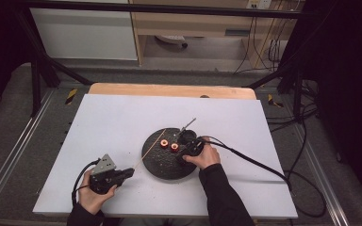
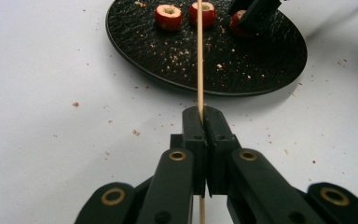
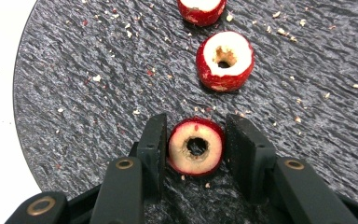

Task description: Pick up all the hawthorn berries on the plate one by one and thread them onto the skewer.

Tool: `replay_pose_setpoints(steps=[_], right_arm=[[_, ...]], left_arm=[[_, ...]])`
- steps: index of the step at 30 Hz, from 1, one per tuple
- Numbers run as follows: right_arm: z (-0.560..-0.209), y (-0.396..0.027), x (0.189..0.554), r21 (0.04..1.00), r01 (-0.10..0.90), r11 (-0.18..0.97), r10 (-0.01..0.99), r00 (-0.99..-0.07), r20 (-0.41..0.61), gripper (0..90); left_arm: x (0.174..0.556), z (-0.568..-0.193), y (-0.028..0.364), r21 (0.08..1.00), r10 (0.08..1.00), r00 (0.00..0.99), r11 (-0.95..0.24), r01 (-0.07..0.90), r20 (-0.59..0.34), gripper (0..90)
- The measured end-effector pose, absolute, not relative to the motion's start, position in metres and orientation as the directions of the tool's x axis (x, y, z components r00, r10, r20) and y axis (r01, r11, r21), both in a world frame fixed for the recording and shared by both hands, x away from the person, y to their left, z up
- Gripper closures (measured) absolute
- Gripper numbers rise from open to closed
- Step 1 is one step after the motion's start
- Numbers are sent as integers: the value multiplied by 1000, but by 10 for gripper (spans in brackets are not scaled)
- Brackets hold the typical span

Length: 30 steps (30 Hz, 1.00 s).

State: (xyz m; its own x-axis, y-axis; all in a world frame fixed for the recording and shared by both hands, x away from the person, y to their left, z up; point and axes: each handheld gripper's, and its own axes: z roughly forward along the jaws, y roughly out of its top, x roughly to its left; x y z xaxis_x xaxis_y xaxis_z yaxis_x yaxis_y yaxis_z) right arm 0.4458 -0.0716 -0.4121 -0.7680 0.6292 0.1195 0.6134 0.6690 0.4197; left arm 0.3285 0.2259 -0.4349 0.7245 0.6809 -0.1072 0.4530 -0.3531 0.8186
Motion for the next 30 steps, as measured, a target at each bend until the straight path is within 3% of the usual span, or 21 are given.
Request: replay_pose_setpoints(steps=[15,30], right_arm=[[-394,-79,439,481,645,593,659,-733,170,610],[-376,-90,429,633,612,474,669,-718,194,611]], left_arm=[[327,-434,226,825,684,722,-349,444,-100,883],[326,-433,224,834,694,714,-335,440,-98,883]])
